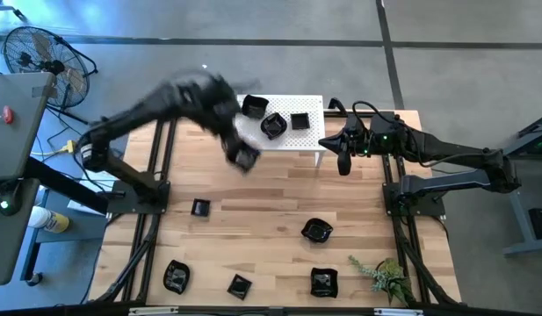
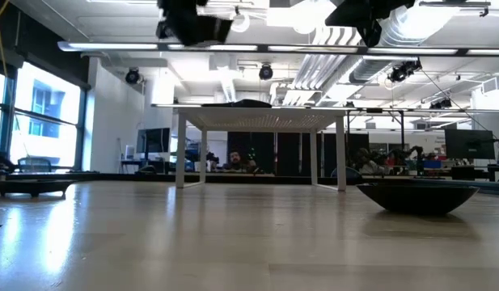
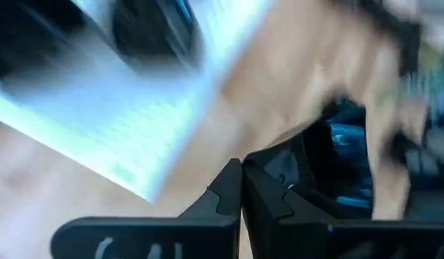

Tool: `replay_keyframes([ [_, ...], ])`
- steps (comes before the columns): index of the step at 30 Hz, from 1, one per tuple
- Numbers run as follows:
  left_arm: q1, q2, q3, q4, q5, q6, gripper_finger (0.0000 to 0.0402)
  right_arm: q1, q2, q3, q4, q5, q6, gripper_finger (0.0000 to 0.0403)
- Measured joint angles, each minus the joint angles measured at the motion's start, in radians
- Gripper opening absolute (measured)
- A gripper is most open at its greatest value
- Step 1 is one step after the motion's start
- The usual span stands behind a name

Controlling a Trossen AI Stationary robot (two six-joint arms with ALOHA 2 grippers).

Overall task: Pick & Place Mini shaped plates
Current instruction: Stack the black distorted square plate on top of the black distorted square plates on the shelf

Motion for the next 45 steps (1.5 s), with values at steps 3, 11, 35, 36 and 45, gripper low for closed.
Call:
replay_keyframes([
  [3,0.131,0.036,0.128,-0.034,0.002,0.024,0.0,0.0,0.0,0.0,0.0,0.0,-0.001,0.0002],
  [11,0.36,0.145,0.272,0.0,0.081,-0.013,0.0,0.0,0.0,0.0,0.0,0.0,0.0,0.0004],
  [35,0.414,0.399,0.273,0.113,0.074,0.021,0.0,0.0,0.0,0.0,0.0,0.01,-0.002,0.0004],
  [36,0.414,0.401,0.273,0.111,0.057,0.021,0.0002,0.0,0.0,0.0,0.0,0.01,-0.003,0.0003],
  [45,0.414,0.401,0.273,0.111,-0.01,0.021,0.0054,0.0,0.0,-0.001,0.0,0.011,-0.007,0.0006],
])
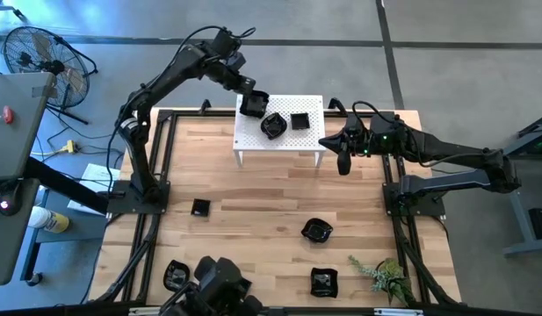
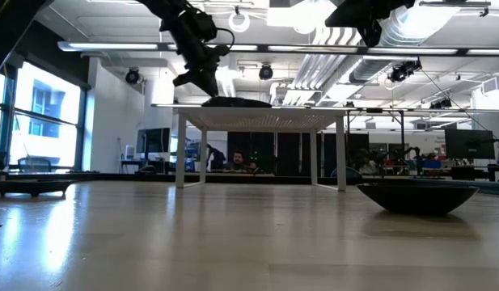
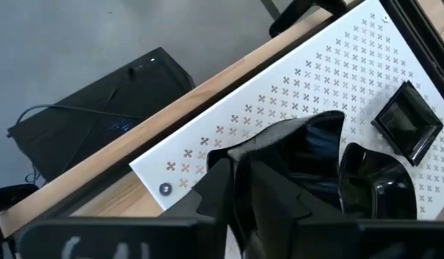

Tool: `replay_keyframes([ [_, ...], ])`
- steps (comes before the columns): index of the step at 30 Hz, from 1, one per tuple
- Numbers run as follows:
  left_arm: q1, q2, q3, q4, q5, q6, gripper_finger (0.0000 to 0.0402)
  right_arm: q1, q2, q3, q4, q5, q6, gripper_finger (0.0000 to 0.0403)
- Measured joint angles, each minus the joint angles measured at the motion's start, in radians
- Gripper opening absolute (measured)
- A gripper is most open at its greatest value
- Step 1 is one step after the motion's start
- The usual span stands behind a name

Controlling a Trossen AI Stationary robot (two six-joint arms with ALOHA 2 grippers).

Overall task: Pick & Place Mini shaped plates
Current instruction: Stack the black distorted square plate on top of the black distorted square plates on the shelf

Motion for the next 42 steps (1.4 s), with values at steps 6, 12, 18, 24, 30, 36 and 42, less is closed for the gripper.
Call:
replay_keyframes([
  [6,0.0,0.0,0.0,0.002,0.006,0.0,0.0085,0.0,0.0,-0.001,0.0,0.0,-0.004,0.0002],
  [12,0.0,0.0,0.0,0.0,0.043,0.008,0.0082,0.0,0.0,-0.001,0.0,0.0,-0.012,0.0006],
  [18,0.0,0.0,0.0,0.006,0.033,0.034,0.0017,0.0,0.0,-0.001,0.0,0.0,-0.019,0.0002],
  [24,0.0,0.0,0.0,0.004,-0.04,0.026,0.0008,0.0,0.0,-0.001,0.0,0.0,-0.022,0.0006],
  [30,-0.001,0.0,0.0,0.008,-0.05,0.03,0.0002,0.0,0.002,-0.001,0.0,0.0,-0.037,0.0002],
  [36,-0.028,0.031,-0.004,0.009,-0.093,0.025,0.0001,0.0,0.002,-0.001,0.0,0.0,-0.037,0.0006],
  [42,-0.032,0.032,-0.001,0.011,-0.113,0.026,0.0,0.0,0.002,-0.001,0.0,0.0,-0.037,0.0003],
])
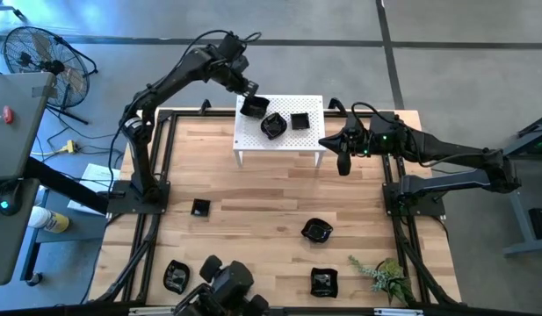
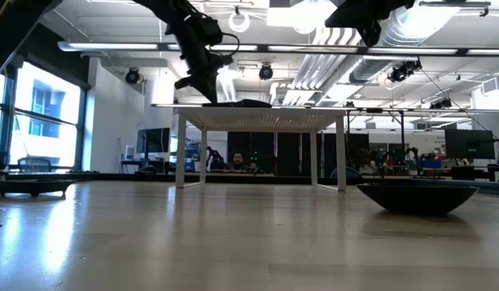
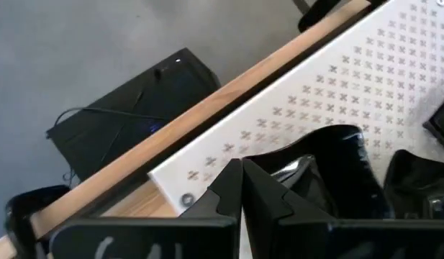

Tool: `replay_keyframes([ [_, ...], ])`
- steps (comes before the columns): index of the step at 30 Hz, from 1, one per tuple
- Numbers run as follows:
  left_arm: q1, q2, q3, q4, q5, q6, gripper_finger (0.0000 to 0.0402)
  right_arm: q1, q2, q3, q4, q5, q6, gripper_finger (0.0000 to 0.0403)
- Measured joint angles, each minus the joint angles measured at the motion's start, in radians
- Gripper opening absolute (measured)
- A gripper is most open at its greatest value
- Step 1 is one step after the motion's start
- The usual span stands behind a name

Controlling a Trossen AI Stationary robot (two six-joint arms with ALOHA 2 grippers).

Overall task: Pick & Place Mini shaped plates
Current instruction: Stack the black distorted square plate on top of the black distorted square plates on the shelf, then stack the black leaf shaped plate on top of the black leaf shaped plate on the shelf

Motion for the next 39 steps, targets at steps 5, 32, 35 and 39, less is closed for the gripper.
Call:
replay_keyframes([
  [5,-0.002,-0.015,0.0,0.016,0.026,-0.005,0.0,0.0,0.0,0.0,0.0,-0.001,0.001,0.0006],
  [32,-0.631,-0.79,-0.979,0.779,-0.337,-0.149,0.0,0.299,0.276,0.001,-0.418,-0.164,0.161,0.0098],
  [35,-0.679,-0.866,-1.07,0.833,-0.347,-0.166,0.0,0.301,0.381,0.002,-0.378,-0.218,0.134,0.0117],
  [39,-0.726,-0.944,-1.155,0.882,-0.363,-0.198,0.0,0.3,0.493,0.001,-0.317,-0.255,0.106,0.0138],
])
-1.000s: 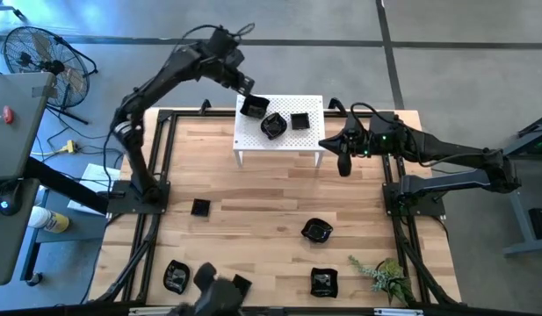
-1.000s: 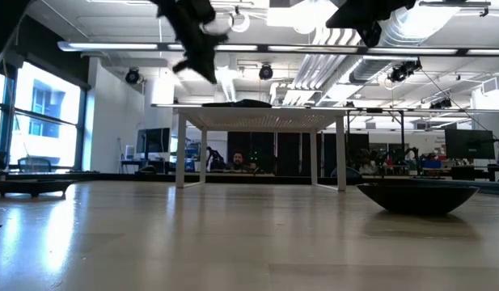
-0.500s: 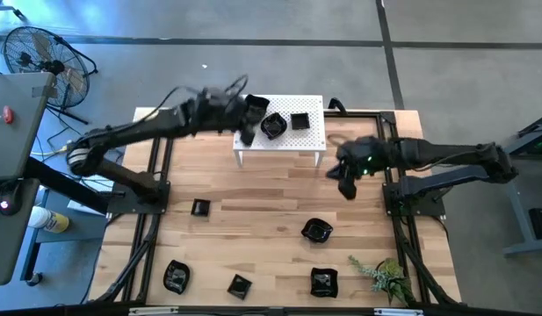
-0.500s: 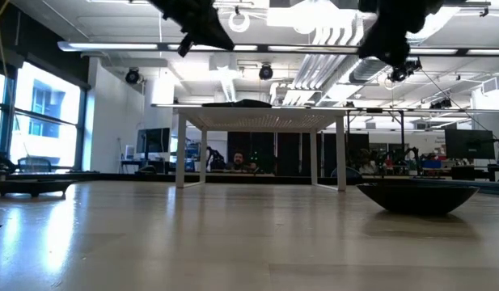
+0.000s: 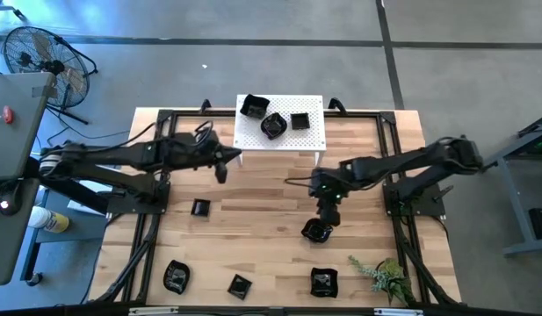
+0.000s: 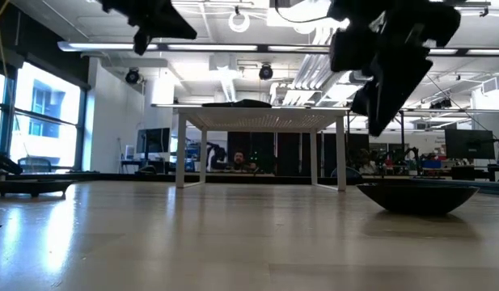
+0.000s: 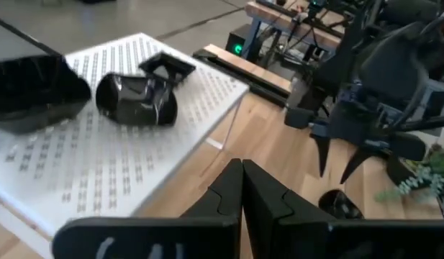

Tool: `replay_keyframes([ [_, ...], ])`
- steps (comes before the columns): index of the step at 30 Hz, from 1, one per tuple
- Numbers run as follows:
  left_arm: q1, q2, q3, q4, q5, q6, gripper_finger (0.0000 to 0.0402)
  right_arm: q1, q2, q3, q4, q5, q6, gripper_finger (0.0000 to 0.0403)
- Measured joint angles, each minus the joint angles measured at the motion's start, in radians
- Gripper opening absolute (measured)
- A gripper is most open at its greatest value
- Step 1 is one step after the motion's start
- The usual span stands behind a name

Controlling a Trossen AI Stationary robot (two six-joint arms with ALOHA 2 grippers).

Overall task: Pick & Place Mini shaped plates
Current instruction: Stack the black leaf shaped plate on top of the black leaf shaped plate on the shelf

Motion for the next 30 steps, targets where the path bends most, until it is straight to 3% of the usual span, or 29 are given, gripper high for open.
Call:
replay_keyframes([
  [8,-0.037,-0.074,-0.071,-0.048,0.0,-0.021,0.0,-0.002,0.164,0.0,0.073,-0.089,-0.045,0.0148],
  [15,-0.036,-0.074,-0.07,-0.086,0.04,-0.015,0.0,-0.002,0.261,0.0,0.088,-0.09,-0.081,0.0129],
  [30,-0.036,-0.073,-0.07,-0.131,0.068,-0.012,0.0,-0.002,0.279,0.0,0.15,-0.158,-0.014,0.0009],
])
